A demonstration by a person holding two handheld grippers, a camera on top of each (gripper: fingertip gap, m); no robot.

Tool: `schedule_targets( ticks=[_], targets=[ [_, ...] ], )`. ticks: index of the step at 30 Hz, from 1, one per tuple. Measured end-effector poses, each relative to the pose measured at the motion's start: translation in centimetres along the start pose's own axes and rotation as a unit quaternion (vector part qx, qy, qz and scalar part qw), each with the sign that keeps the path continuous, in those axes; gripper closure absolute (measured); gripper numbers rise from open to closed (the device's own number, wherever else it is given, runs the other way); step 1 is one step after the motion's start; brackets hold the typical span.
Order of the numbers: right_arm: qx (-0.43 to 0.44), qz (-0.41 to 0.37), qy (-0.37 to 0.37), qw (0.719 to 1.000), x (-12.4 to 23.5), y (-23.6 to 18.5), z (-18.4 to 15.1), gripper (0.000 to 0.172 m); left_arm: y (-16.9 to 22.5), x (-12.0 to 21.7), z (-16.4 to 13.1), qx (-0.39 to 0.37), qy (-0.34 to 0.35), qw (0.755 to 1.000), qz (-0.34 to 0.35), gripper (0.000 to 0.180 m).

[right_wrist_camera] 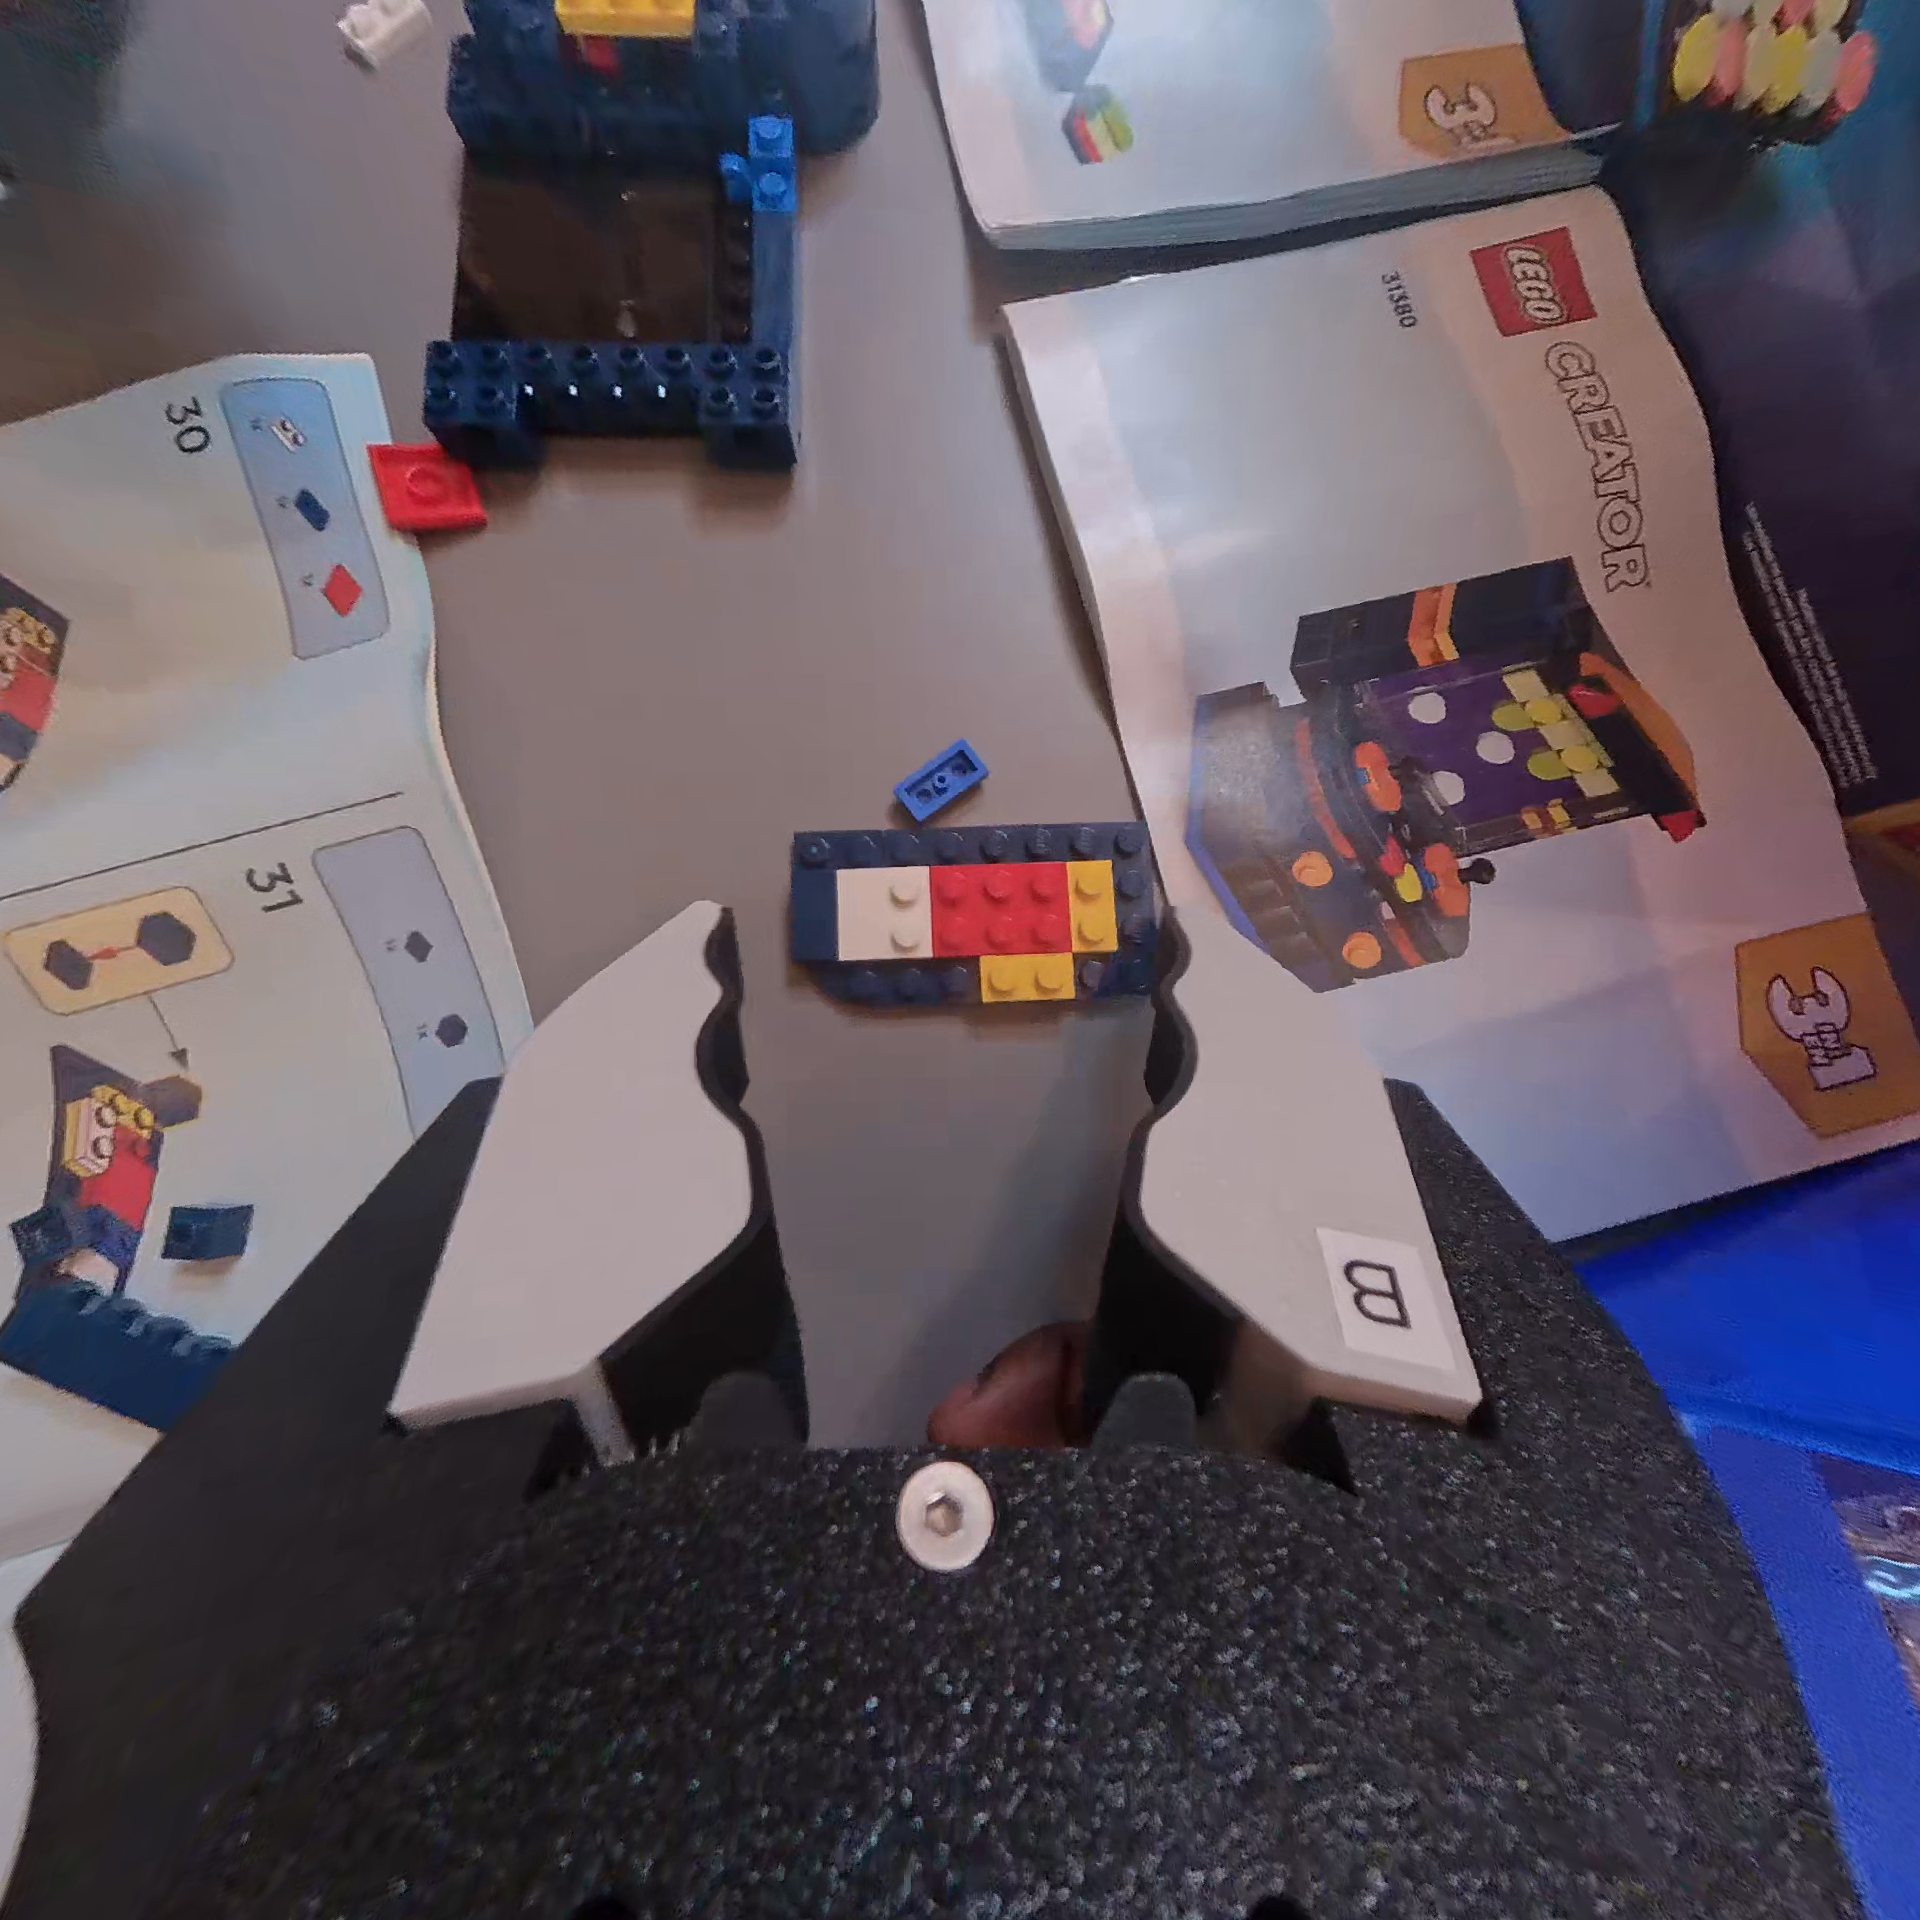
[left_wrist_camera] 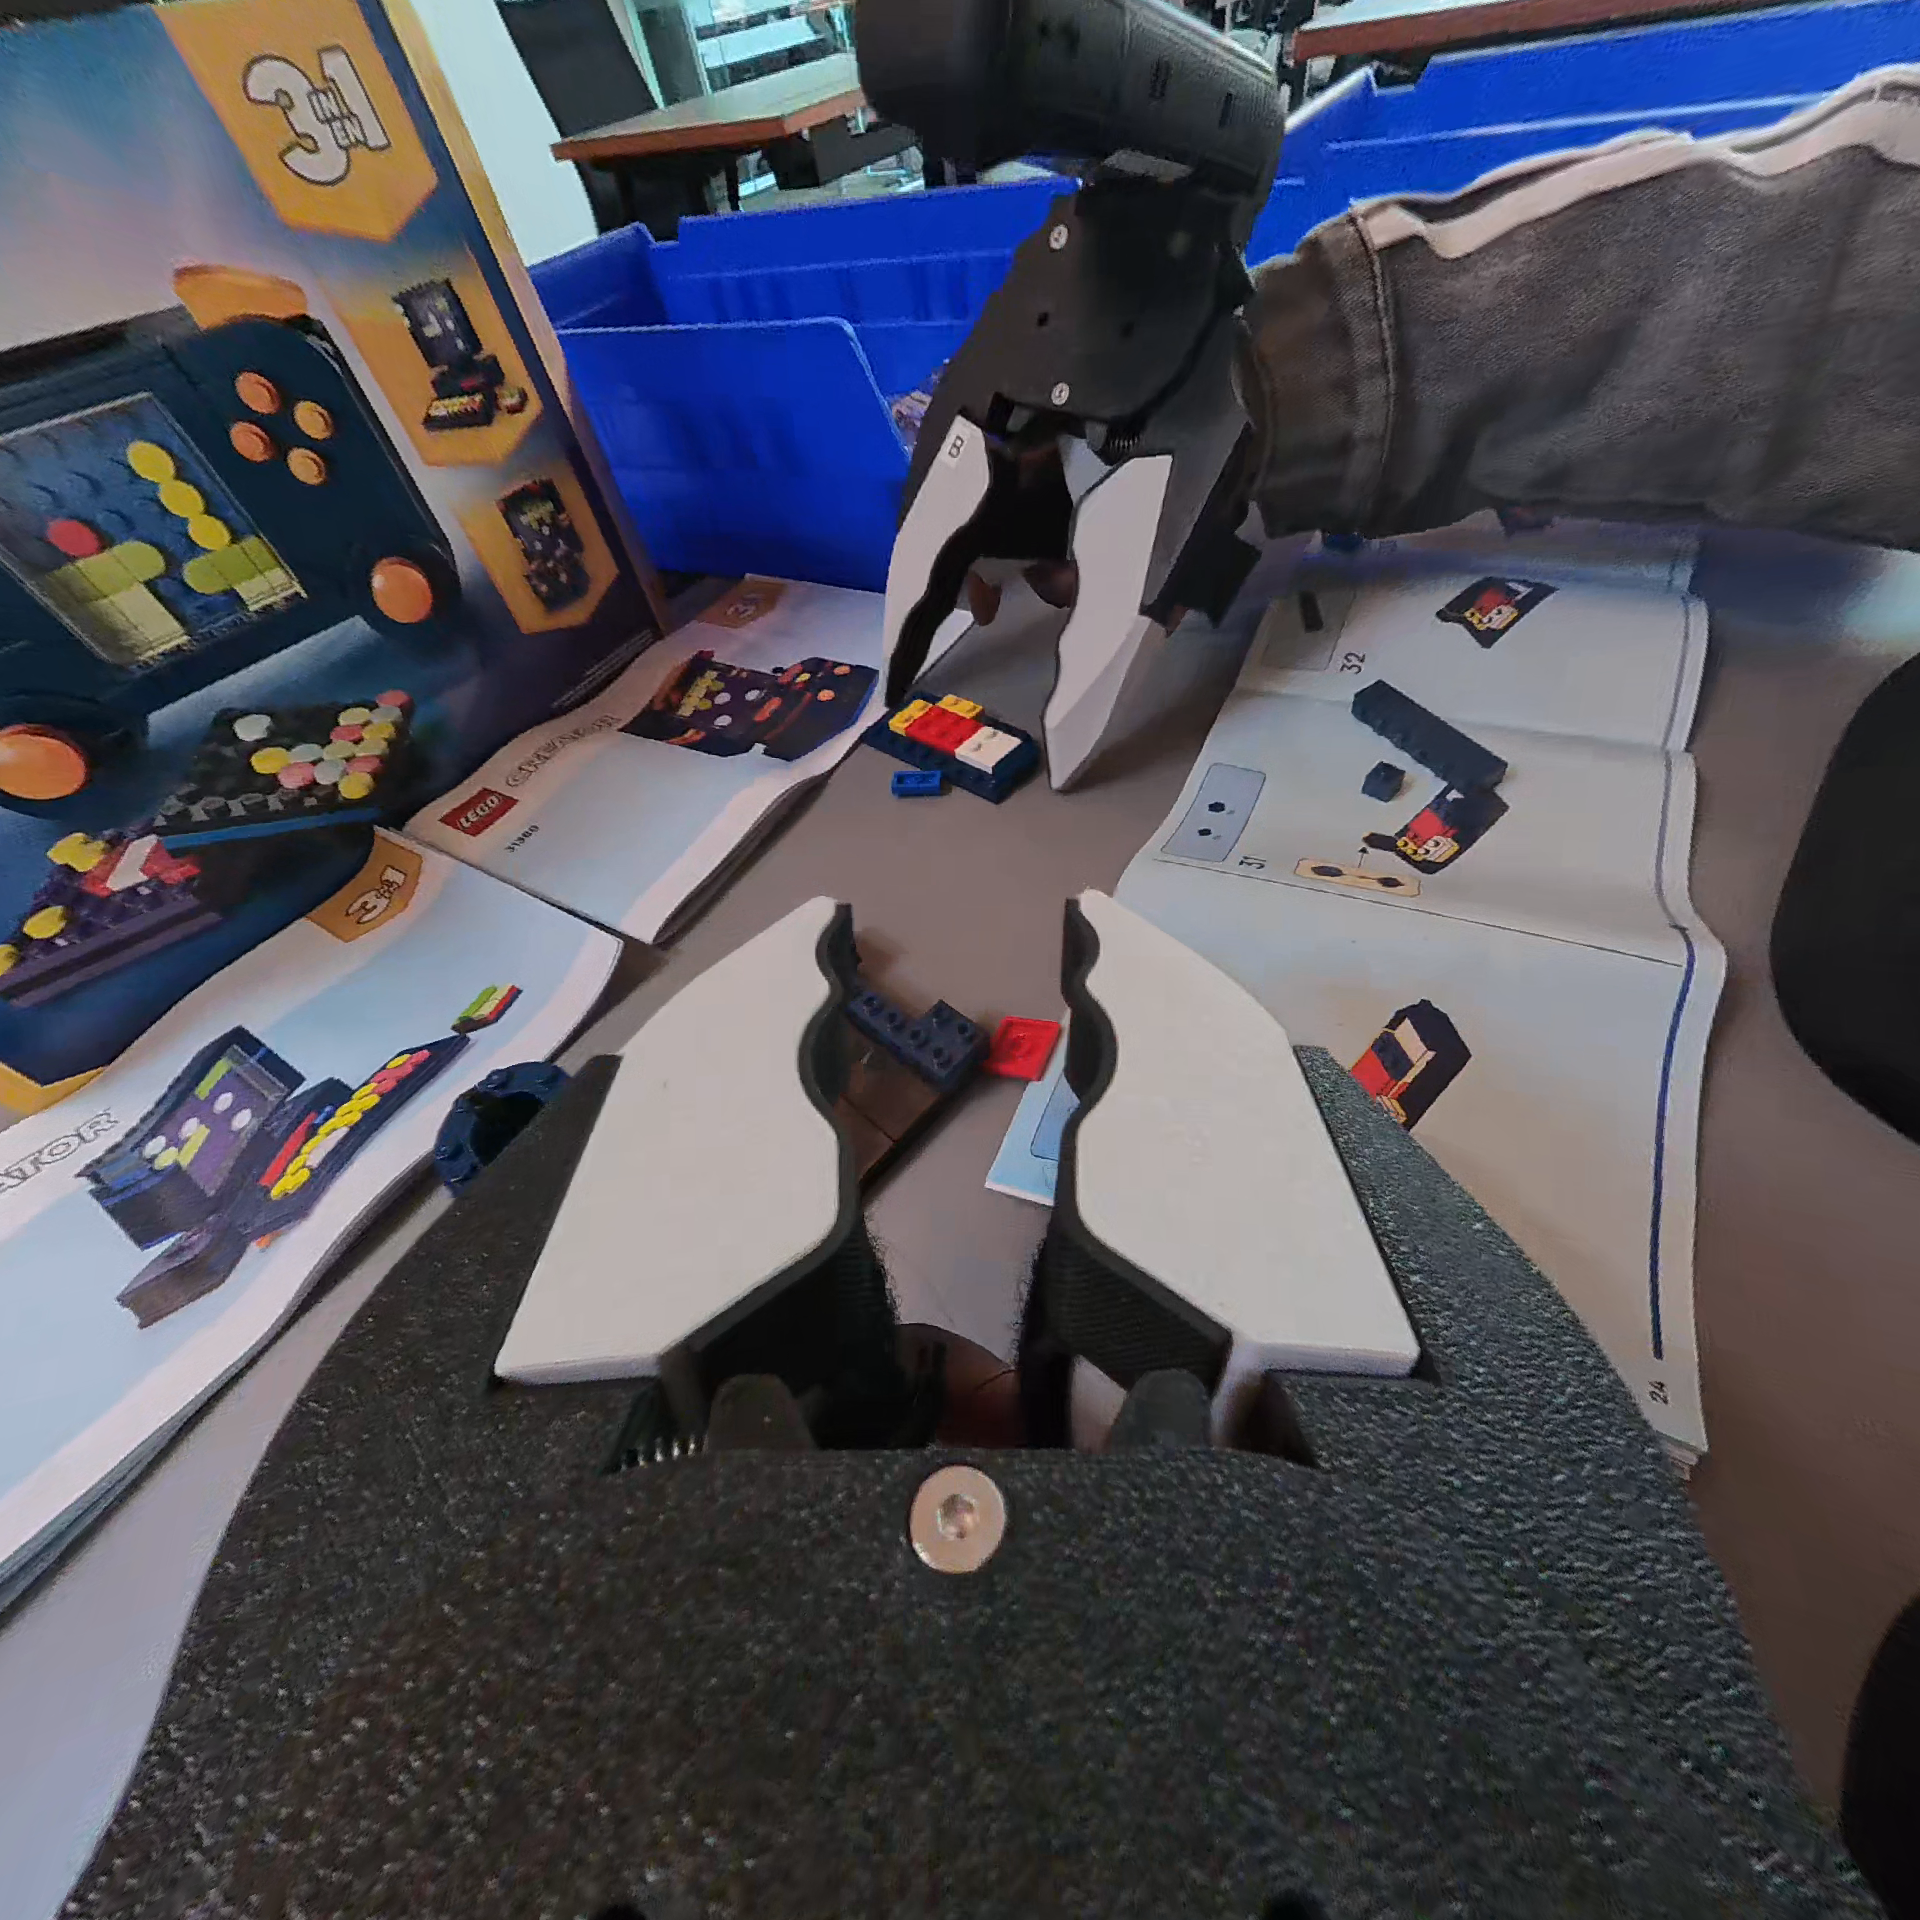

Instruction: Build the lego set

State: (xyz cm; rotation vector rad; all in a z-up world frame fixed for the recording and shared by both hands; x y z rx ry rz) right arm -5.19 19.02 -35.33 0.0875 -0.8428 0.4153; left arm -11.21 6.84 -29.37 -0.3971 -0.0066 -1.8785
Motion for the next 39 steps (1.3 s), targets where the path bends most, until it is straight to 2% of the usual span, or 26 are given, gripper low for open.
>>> schedule_targets(
  ticks=[2,7,11,15,18,21,23,27,29,31,33,36,38,39],
  targets=[
    [-0.003,-0.001,0.005,1.000,0.0,-0.3,0.1,0.106,0.3,-0.2,-0.3,-0.022,-0.008,1.000,0.000,0.142],
    [-0.014,-0.012,0.023,1.000,0.0,-0.5,0.1,0.105,1.0,-0.3,-0.5,-0.072,-0.012,0.997,0.001,0.142],
    [-0.019,-0.007,0.034,0.999,0.1,-0.9,0.1,0.106,0.3,0.0,0.2,-0.038,0.003,0.999,0.012,0.142],
    [-0.026,0.009,0.089,0.996,1.2,-1.9,1.5,0.106,-1.2,0.6,0.8,0.034,0.018,0.999,0.027,0.143],
    [0.003,0.052,0.132,0.990,2.5,-4.8,3.6,0.106,-1.3,0.9,0.7,0.068,0.015,0.997,0.014,0.144],
    [0.056,0.146,0.153,0.976,2.7,-9.9,5.9,0.106,-1.0,0.7,0.0,0.059,-0.008,0.998,0.008,0.144],
    [0.096,0.206,0.137,0.964,2.0,-13.3,6.6,0.106,-1.0,0.5,-0.3,0.042,-0.014,0.999,0.018,0.145],
    [0.173,0.285,0.056,0.941,-0.9,-17.9,6.1,0.106,-0.8,0.3,-0.7,0.012,-0.025,0.999,0.027,0.147],
    [0.213,0.303,0.021,0.928,-2.2,-19.1,5.7,0.106,-0.5,0.3,-0.8,0.004,-0.030,0.999,0.018,0.147],
    [0.258,0.282,-0.029,0.924,-3.5,-18.8,4.8,0.106,-0.3,0.3,-1.0,0.002,-0.035,0.999,0.009,0.147],
    [0.262,0.260,-0.058,0.928,-3.8,-18.4,4.0,0.100,0.3,0.5,-1.0,0.000,-0.038,0.999,-0.015,0.147],
    [0.194,0.231,-0.030,0.953,-2.4,-18.7,4.2,0.092,4.0,1.7,-0.9,-0.031,-0.030,0.988,-0.149,0.137],
    [0.133,0.169,-0.005,0.977,-1.4,-18.7,4.3,0.097,6.6,2.8,-1.5,-0.076,-0.034,0.970,-0.229,0.134],
    [0.096,0.126,-0.002,0.987,-1.2,-18.6,4.0,0.099,7.3,2.9,-2.2,-0.104,-0.049,0.963,-0.242,0.130]
  ],
)
Point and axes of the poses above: each gripper's, where its closed fingertips meet, x back along the fingers, z out of its top, y = z × x across the jaws, the point moved 1 cm from there along x, back along the fingers, and after that the axes turned 9 degrees about z, right-handed, at the moved point
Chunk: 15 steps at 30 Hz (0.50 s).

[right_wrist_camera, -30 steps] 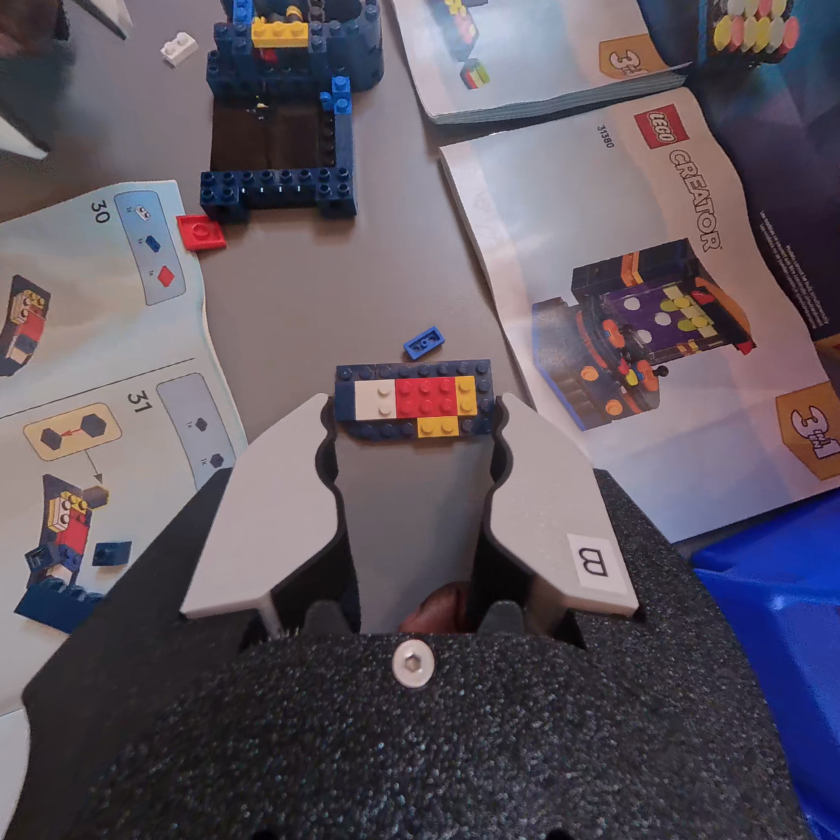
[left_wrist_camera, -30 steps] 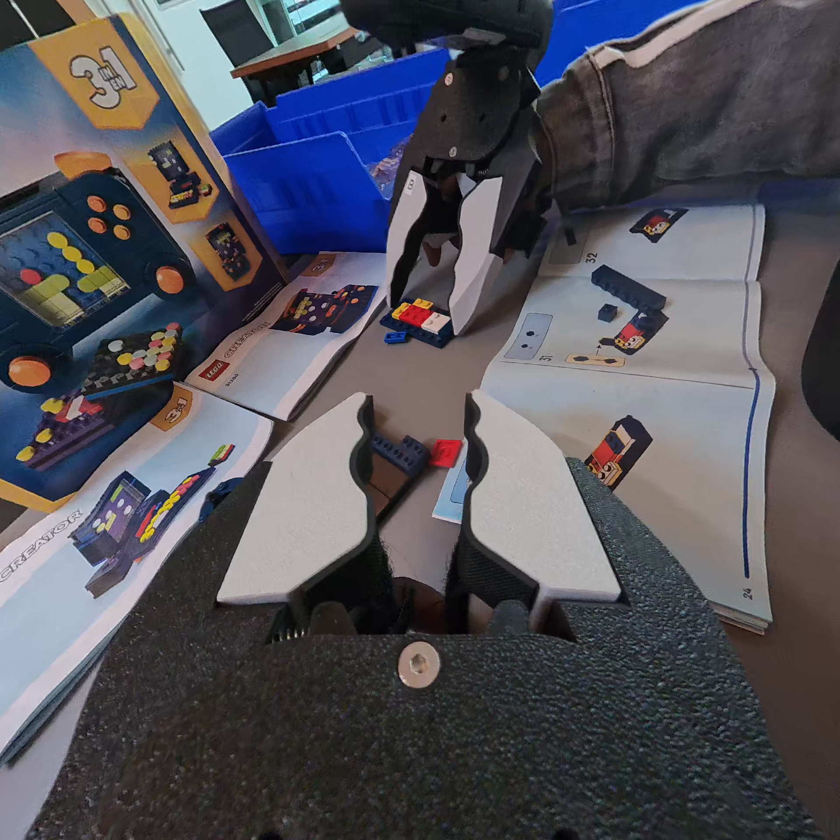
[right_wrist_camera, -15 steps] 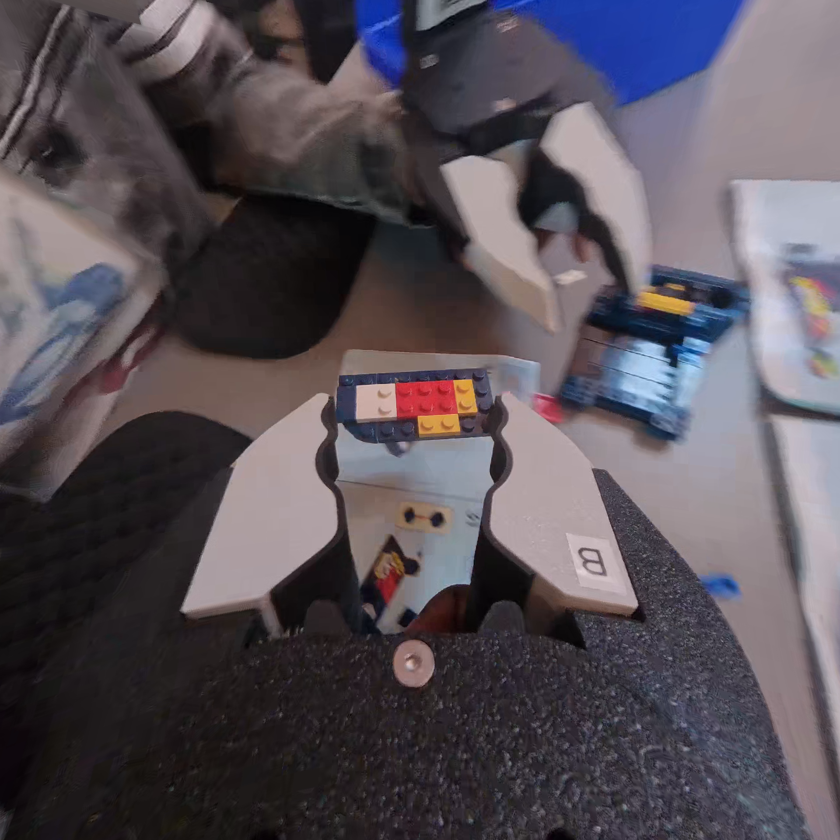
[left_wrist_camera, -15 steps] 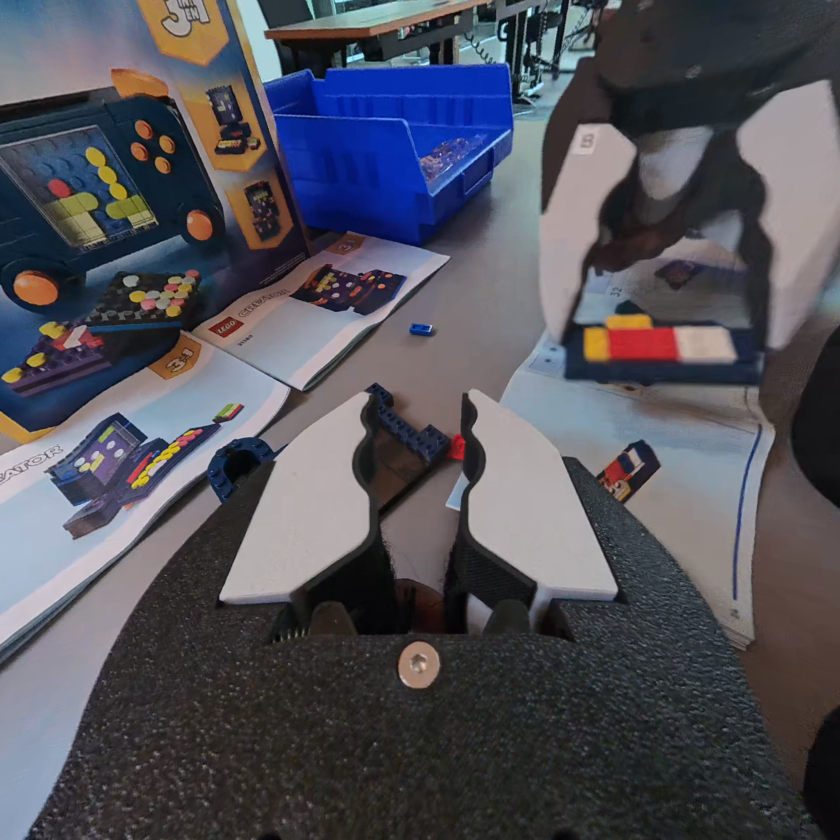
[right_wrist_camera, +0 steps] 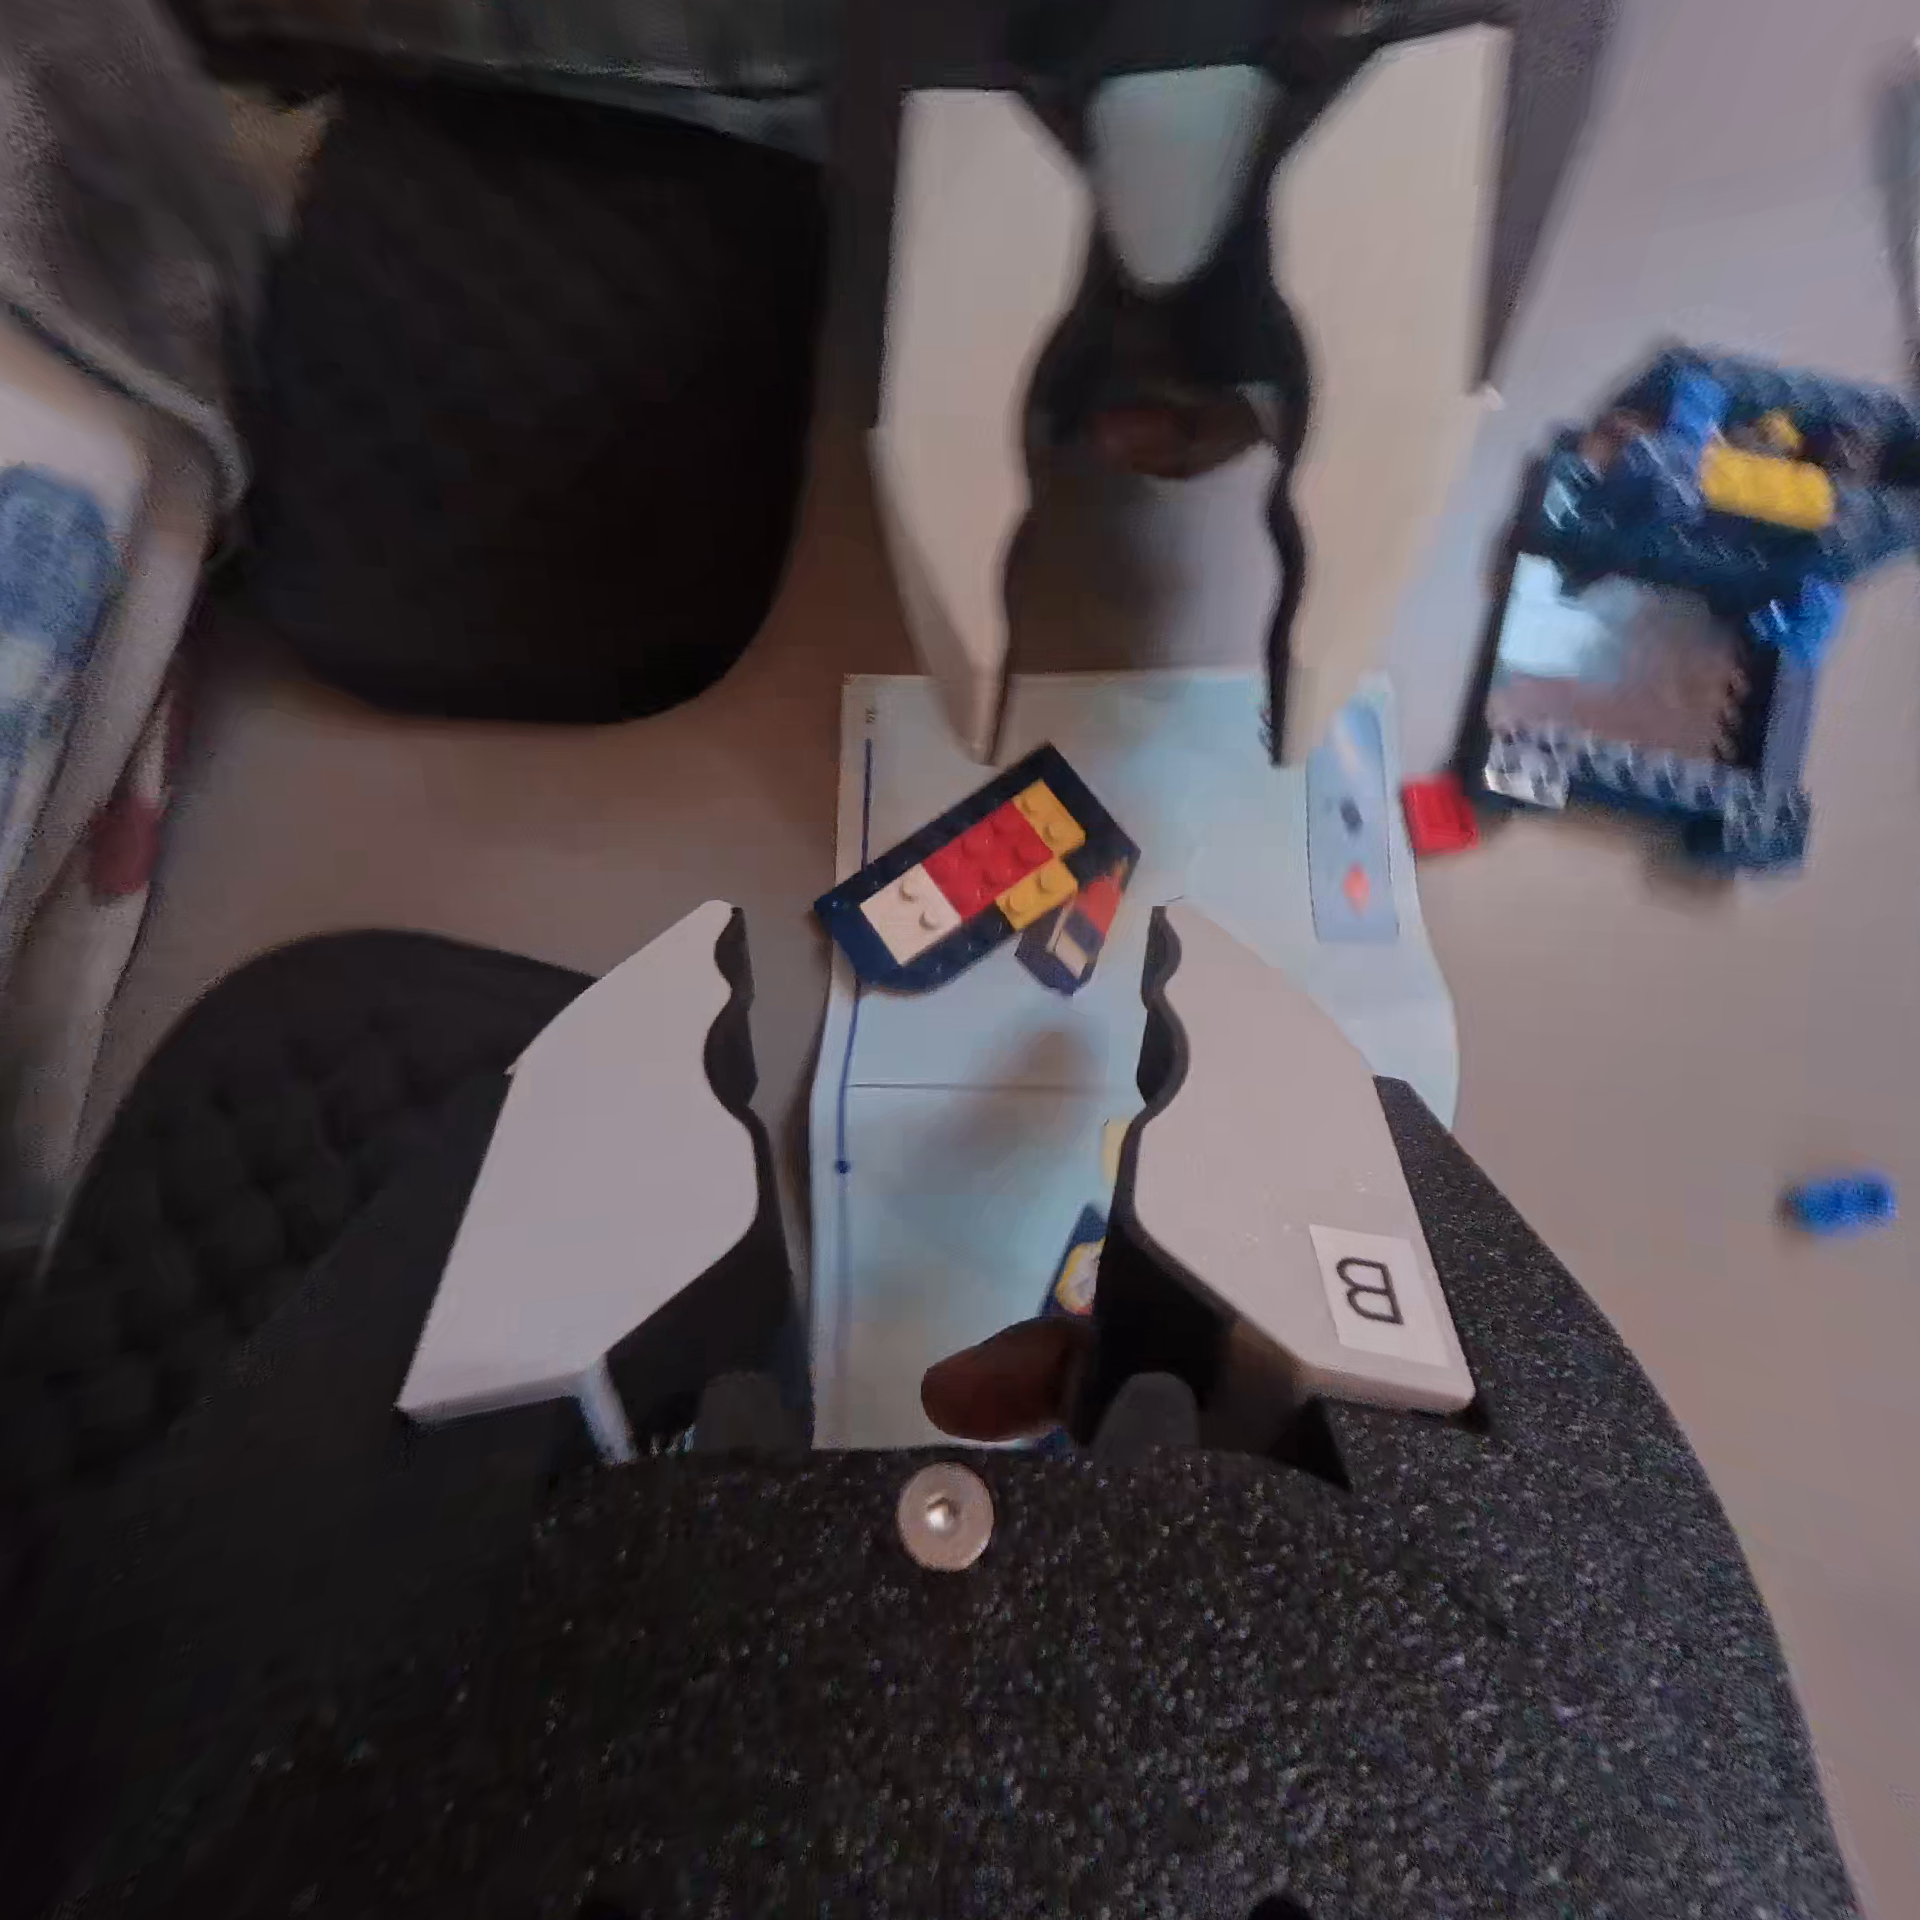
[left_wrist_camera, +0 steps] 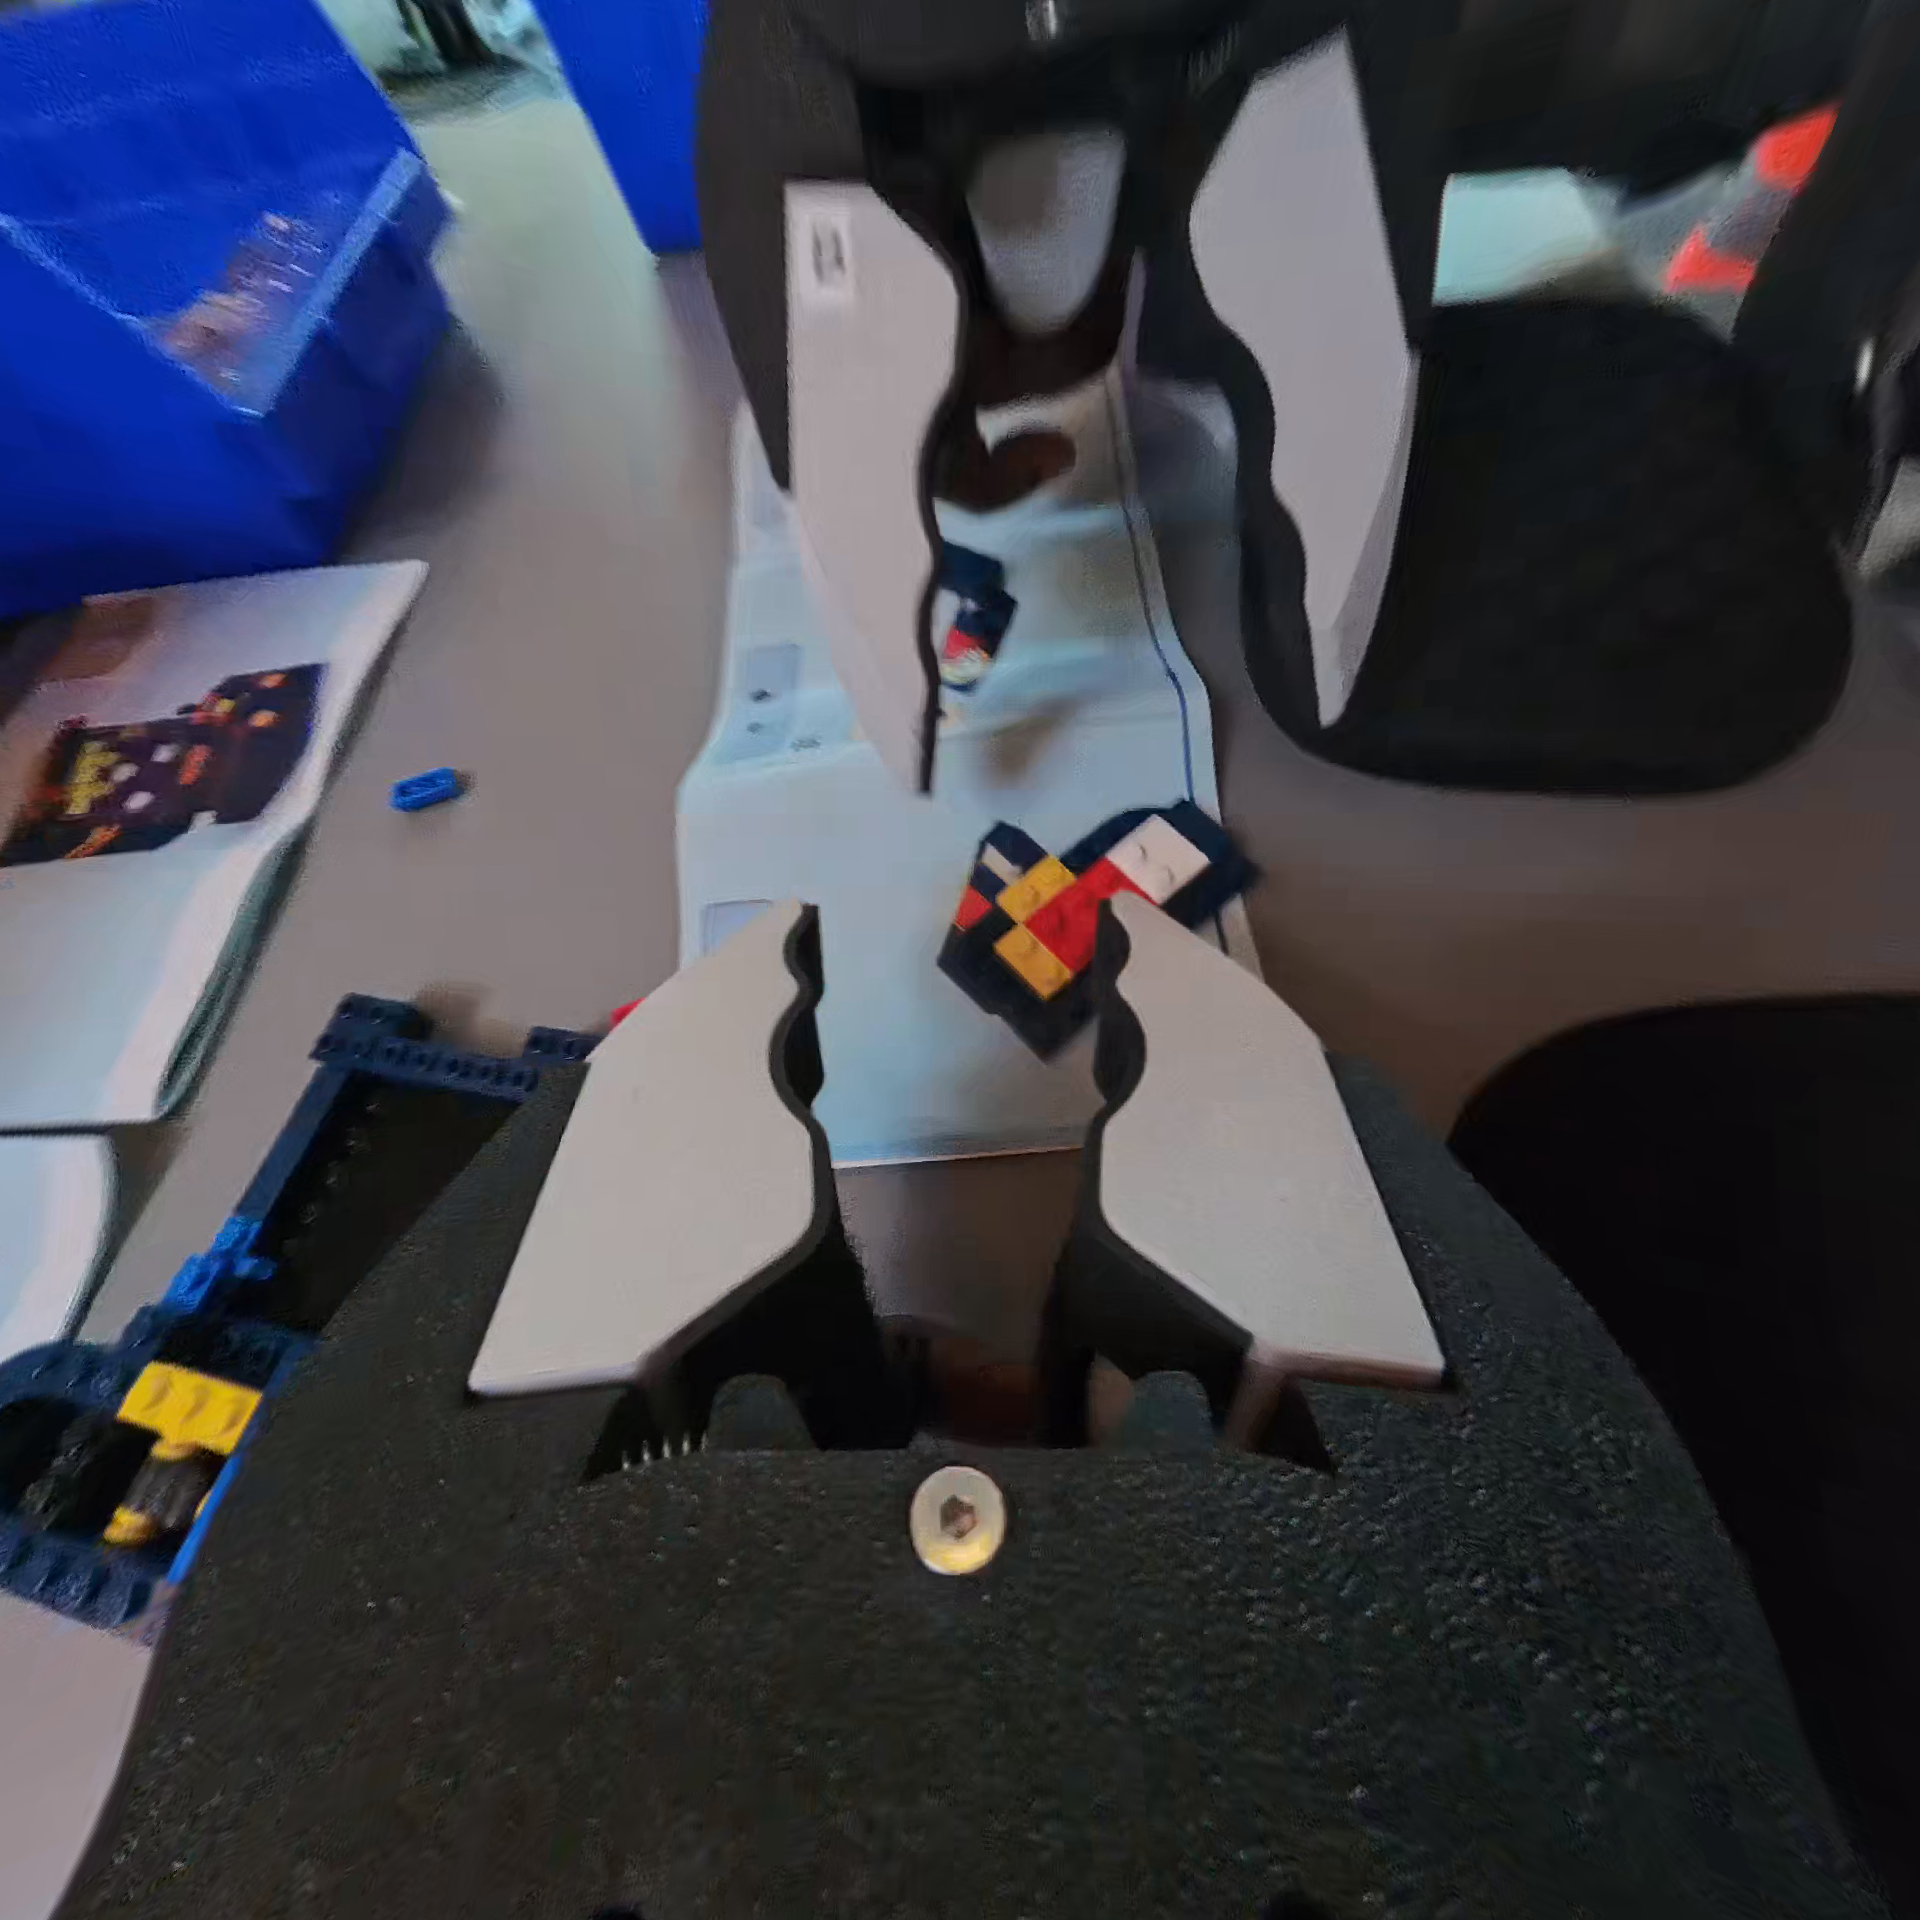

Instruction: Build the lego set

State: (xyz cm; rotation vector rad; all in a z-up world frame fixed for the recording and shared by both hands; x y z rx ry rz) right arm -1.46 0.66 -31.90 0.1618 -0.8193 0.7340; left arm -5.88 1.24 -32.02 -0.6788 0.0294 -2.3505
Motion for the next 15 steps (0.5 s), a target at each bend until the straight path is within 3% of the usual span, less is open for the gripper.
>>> schedule_targets(
  ticks=[1,5,7,12,15],
  targets=[
    [-0.034,-0.030,0.005,0.999,0.0,-0.4,-0.4,0.096,0.5,-0.3,-0.4,-0.019,-0.019,1.000,-0.007,0.124],
    [-0.160,-0.093,0.067,0.980,-1.3,-2.4,-0.7,0.110,1.4,-0.9,-1.3,-0.049,-0.050,0.997,-0.022,0.124],
    [-0.194,-0.151,0.047,0.968,-1.7,-2.0,-1.5,0.114,1.4,-0.7,-1.3,-0.041,-0.054,0.997,-0.026,0.128],
    [-0.190,-0.218,-0.015,0.957,-2.8,-1.0,-1.6,0.118,1.4,-0.4,-2.4,-0.049,-0.098,0.994,-0.024,0.134],
    [-0.182,-0.209,-0.023,0.960,-3.1,-0.7,-1.3,0.134,1.4,-0.2,-2.6,-0.047,-0.114,0.992,-0.023,0.136]
  ],
)
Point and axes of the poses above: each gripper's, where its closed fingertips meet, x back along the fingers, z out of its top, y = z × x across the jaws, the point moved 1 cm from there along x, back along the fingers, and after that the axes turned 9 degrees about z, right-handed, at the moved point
